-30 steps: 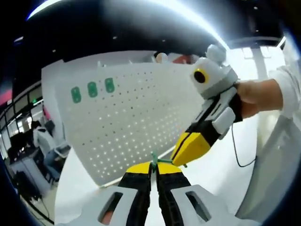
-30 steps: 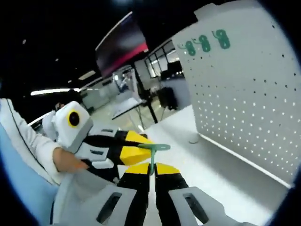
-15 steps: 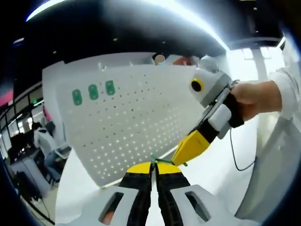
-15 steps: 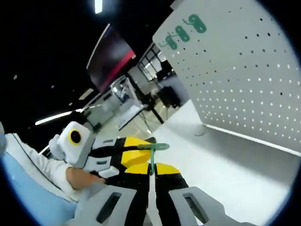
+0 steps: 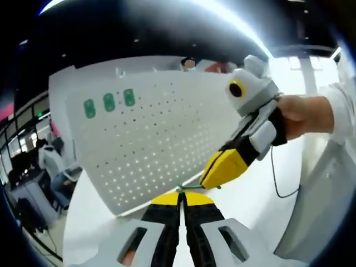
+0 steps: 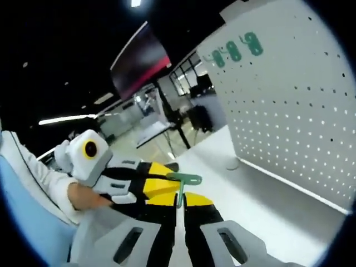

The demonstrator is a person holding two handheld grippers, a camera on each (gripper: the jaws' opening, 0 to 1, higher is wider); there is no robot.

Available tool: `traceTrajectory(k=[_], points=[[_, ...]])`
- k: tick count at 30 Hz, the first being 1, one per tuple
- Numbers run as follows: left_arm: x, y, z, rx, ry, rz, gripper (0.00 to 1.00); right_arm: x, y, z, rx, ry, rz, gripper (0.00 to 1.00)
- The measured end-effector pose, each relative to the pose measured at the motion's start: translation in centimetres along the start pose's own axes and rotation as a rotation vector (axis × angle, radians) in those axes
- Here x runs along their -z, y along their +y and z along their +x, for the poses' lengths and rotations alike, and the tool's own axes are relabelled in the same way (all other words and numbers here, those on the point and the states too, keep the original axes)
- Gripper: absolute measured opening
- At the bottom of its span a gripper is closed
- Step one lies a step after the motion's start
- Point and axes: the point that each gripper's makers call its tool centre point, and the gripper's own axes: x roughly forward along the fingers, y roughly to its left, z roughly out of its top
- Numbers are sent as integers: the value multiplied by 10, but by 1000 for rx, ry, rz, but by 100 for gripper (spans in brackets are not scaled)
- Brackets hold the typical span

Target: Insert the hook assembly into the mounting plate slot until the hook locks in place.

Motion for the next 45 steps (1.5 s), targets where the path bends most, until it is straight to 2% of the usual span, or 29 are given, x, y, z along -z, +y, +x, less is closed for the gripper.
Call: traceTrajectory(k=[3,6,9,12,13,17,21,24,30,37,41,45], points=[[0,0,-1,2,6,3,1,-1,2,0,2,-2,-52,5],[-2,2,0,5,8,-2,1,-5,6,-1,4,-12,-153,7],[-5,5,0,6,9,-1,1,-6,12,-1,27,1,-325,11],[-7,8,0,10,11,-3,1,-6,13,-3,62,2,-429,14],[-7,8,0,9,15,-2,1,-9,14,-4,76,-16,-474,16],[-9,11,0,12,29,-7,1,-10,16,-9,97,-28,-579,21],[-10,10,1,28,51,-43,1,-3,4,-9,166,39,-726,18],[-9,8,3,39,80,-94,1,-2,5,-8,170,26,-757,17],[-9,2,7,75,138,-171,1,-10,3,-8,203,24,-884,11],[-9,-5,9,136,175,-320,1,-10,2,-8,218,48,-966,6],[-8,-11,9,175,195,-413,1,-10,3,-9,233,68,-1049,4],[-7,-16,10,209,209,-459,1,-8,4,-7,236,92,-1095,3]])
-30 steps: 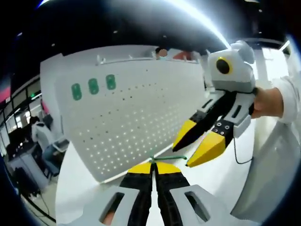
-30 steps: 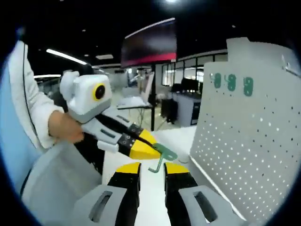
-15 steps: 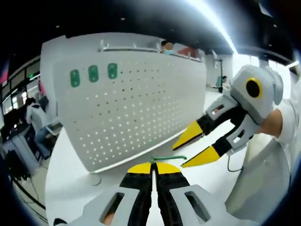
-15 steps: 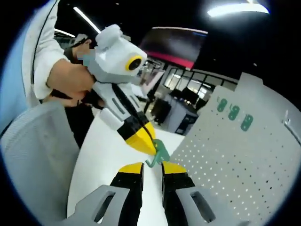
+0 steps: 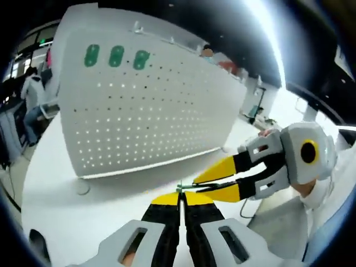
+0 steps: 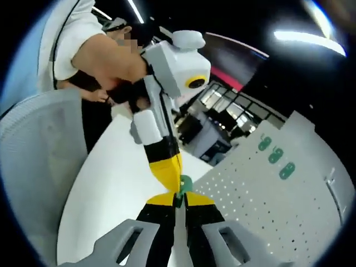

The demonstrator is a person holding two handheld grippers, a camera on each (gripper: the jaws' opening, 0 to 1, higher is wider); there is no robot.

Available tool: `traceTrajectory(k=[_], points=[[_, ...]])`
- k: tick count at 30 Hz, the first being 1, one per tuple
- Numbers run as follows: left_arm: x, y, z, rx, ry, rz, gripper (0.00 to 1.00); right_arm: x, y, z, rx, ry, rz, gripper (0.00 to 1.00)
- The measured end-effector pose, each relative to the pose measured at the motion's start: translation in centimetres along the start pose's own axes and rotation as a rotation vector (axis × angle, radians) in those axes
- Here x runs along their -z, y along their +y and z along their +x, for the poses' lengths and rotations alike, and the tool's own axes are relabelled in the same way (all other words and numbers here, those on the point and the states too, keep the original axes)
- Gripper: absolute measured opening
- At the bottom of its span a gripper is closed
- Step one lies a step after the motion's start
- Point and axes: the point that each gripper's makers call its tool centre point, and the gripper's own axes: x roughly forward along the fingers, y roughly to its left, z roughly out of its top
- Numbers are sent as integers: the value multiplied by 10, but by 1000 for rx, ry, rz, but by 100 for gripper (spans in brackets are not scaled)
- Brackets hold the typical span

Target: Insert the hook assembly into the mounting plate slot until the hook locks in place.

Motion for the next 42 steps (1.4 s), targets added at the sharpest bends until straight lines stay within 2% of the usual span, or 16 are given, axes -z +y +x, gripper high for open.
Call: traceTrajectory(k=[11,16,21,25,31,32,38,42], points=[[4,-4,-1,16,35,-28,1,1,2,0,-20,6,9,2],[9,-7,-2,27,55,-36,1,3,4,-1,-33,11,49,1],[9,-7,-3,30,51,-41,1,2,4,-2,-36,13,106,1],[7,-8,-3,29,40,-7,2,3,2,-2,-33,21,136,0],[2,-10,-3,30,5,59,3,3,-6,-4,-5,12,182,0],[0,-10,-4,31,-12,84,3,3,-8,-5,2,9,197,0],[-10,-14,-7,43,-112,119,4,6,-21,-10,59,-1,289,0],[-17,-17,-10,42,-174,141,5,7,-25,-12,77,1,311,0]])
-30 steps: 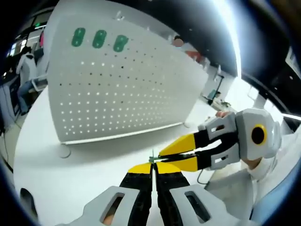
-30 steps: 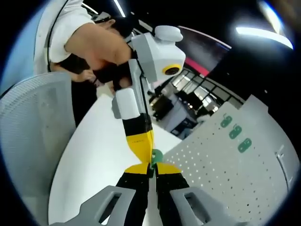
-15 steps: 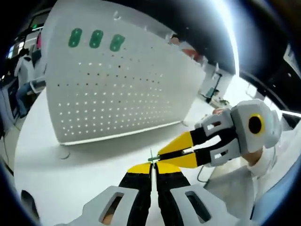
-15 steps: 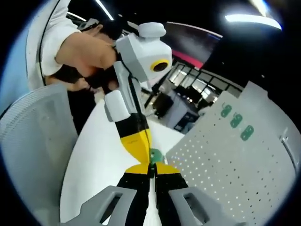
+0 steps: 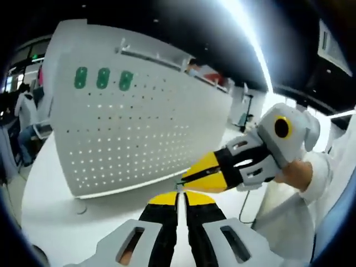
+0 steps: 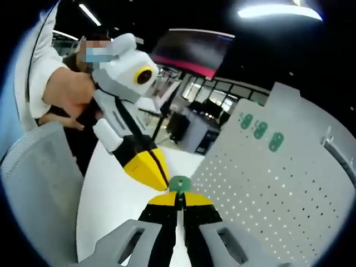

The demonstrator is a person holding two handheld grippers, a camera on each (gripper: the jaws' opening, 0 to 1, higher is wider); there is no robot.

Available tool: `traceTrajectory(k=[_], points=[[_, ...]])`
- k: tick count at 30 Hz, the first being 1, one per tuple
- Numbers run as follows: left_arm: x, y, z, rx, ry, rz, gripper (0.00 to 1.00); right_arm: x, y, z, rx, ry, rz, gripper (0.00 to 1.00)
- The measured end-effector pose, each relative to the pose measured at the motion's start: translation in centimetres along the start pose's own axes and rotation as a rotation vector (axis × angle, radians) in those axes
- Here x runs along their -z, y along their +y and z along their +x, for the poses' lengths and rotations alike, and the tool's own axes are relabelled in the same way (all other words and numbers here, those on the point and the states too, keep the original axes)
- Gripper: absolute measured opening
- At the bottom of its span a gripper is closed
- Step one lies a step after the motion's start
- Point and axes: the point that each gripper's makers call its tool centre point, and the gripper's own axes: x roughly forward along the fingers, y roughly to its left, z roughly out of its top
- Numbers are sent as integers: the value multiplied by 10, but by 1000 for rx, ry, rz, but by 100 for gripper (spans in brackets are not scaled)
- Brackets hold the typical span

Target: Insert the hook assembly into the mounting plate slot until the hook locks in place.

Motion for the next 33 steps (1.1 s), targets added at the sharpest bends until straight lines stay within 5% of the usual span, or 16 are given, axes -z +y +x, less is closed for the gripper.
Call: traceTrajectory(k=[15,33], points=[[-24,5,-8,-133,-152,259,18,-9,-14,-2,80,-9,89,0],[-37,5,-13,-177,-249,314,46,-11,-35,-15,228,13,188,0]])
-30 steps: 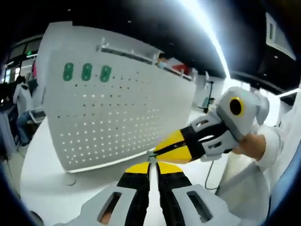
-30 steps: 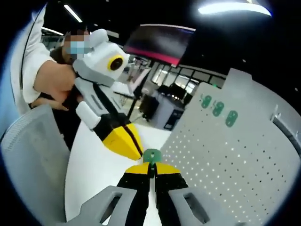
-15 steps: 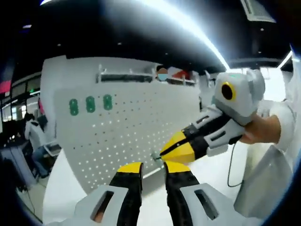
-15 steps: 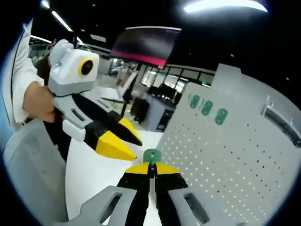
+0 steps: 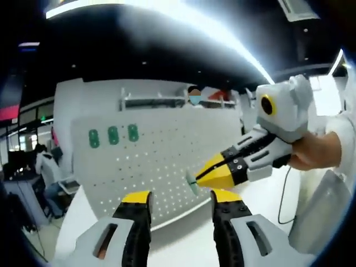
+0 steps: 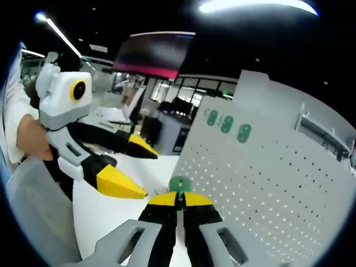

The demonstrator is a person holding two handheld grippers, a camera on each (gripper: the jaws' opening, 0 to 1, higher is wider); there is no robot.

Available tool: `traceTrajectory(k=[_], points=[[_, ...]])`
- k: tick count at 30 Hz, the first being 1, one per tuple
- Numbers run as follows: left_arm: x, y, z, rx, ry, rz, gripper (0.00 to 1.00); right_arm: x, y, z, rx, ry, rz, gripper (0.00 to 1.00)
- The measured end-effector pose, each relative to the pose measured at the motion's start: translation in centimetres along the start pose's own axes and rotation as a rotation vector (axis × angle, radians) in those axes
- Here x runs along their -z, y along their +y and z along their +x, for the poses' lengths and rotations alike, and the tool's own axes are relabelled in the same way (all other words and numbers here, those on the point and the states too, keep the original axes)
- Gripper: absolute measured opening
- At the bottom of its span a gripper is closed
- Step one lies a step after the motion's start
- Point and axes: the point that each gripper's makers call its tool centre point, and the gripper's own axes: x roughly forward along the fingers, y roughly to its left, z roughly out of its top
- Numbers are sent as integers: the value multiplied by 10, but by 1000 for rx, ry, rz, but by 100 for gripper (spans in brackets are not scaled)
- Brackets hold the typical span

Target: Insert the hook assembly into the mounting plate slot until the hook locks in place.

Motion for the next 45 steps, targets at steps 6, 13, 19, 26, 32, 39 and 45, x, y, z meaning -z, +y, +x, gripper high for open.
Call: traceTrajectory(k=[6,13,19,26,32,39,45], points=[[-7,-6,-3,19,-24,17,53,-9,-11,-8,82,-20,65,0],[-17,-12,-7,47,-49,34,59,-16,-19,-14,149,-29,90,0],[-21,-14,-10,53,-67,42,61,-22,-24,-19,204,-50,117,0],[-18,-13,-19,57,-51,66,65,-26,-28,-17,246,-78,158,0],[-12,0,-28,43,-28,70,66,-29,-31,-10,267,-86,172,0],[-6,14,-29,33,-10,120,67,-33,-52,-2,312,-94,182,0],[2,19,-21,52,16,163,68,-43,-79,6,363,-113,185,0]])
